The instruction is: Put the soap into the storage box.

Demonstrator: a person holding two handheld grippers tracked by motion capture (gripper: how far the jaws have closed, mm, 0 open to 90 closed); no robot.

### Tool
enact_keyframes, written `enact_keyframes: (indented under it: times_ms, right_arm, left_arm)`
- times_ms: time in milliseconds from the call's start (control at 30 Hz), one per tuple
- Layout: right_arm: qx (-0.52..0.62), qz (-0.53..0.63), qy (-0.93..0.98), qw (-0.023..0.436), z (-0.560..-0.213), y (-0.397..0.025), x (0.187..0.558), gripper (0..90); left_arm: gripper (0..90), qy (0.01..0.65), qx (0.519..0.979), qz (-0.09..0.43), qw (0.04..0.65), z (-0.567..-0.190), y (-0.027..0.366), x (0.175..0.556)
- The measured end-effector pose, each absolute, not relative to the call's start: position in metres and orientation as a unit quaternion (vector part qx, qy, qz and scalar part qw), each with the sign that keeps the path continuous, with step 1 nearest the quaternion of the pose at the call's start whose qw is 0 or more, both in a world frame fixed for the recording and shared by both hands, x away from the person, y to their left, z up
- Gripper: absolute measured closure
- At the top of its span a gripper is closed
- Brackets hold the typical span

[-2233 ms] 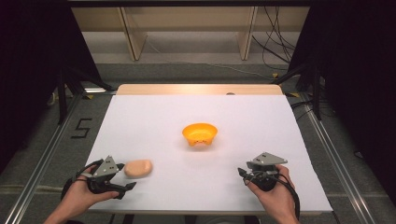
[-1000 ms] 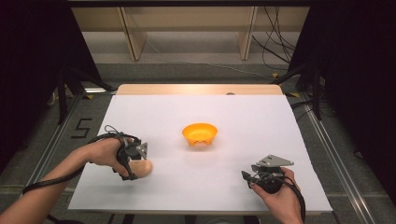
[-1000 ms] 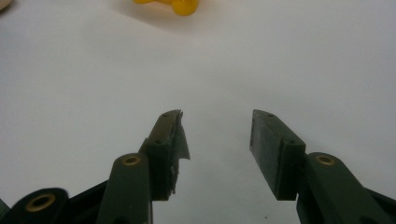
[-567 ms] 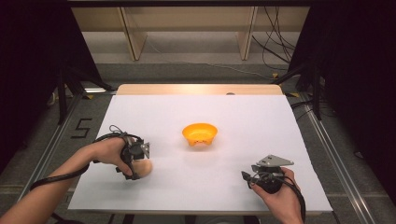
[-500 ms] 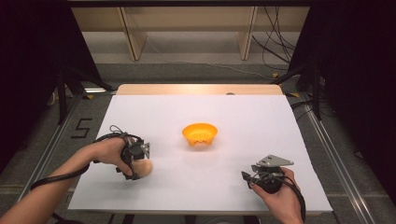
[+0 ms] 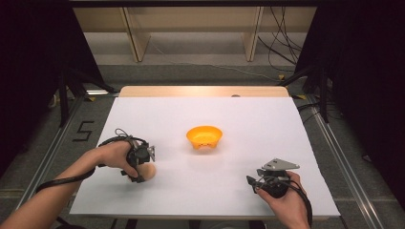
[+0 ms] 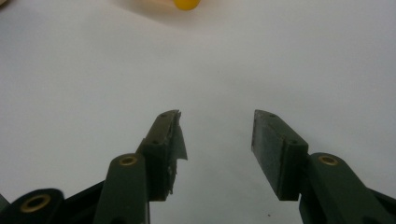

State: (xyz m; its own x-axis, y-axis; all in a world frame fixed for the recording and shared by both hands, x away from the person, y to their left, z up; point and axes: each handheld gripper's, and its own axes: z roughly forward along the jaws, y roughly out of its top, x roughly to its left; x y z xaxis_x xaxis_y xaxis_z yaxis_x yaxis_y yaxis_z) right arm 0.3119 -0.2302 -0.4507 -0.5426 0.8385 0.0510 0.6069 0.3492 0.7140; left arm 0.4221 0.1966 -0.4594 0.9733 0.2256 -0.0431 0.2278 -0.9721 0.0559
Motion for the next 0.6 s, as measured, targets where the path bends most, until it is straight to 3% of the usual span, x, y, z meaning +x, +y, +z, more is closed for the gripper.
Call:
enact_keyframes:
  times_ms: [367, 600]
  right_arm:
    - [0.441, 0.350, 0.808, 0.170, -0.451, -0.231, 0.312, 52.0]
    - [0.453, 0.348, 0.803, 0.168, -0.450, -0.231, 0.311, 51.6]
  left_arm:
    - [32.2, 0.093, 0.995, -0.011, 0.039, -0.459, 0.200, 0.416]
    - [32.4, 0.121, 0.992, -0.021, 0.042, -0.459, 0.205, 0.411]
